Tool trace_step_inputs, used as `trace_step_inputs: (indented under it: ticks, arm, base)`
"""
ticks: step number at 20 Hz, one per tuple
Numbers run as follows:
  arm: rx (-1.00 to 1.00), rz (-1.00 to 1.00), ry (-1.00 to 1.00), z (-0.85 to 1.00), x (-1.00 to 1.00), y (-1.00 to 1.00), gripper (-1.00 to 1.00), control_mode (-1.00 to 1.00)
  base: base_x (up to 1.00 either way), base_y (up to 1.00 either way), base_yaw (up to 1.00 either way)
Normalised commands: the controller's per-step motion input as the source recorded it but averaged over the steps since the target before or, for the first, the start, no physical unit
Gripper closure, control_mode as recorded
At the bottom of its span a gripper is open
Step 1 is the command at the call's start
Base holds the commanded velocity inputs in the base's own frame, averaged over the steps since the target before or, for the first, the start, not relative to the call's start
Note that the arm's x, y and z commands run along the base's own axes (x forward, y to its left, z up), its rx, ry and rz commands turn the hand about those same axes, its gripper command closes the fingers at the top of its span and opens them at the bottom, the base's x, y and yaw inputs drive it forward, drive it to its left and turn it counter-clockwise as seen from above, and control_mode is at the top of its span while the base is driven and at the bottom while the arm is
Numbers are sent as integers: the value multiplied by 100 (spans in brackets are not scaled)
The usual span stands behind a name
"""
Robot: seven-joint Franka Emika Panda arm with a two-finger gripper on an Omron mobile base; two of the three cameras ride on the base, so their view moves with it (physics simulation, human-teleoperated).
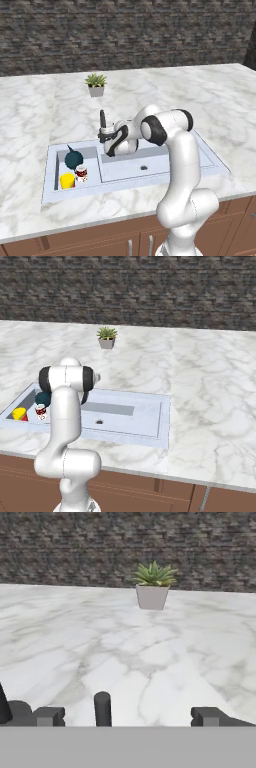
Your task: Pick the cup and teapot and place them in the sink. Then turn on the water.
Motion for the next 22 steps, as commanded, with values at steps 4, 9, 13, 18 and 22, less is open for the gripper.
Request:
trace_step_inputs:
  ticks: [4, 9, 13, 18, 22]
  arm:
    - [0, 0, 0, -8, 11, 0, -100, -100]
    - [0, 0, 0, 0, 1, 0, -100, -100]
    - [0, 0, 0, 0, 0, 0, -100, -100]
    - [0, 0, 0, 0, 0, -1, -100, -100]
    - [0, -2, 0, 0, 0, -12, -100, -100]
  base:
    - [0, 0, 0]
    - [0, 0, 0]
    - [0, 0, 0]
    - [0, 0, 0]
    - [0, 0, 0]
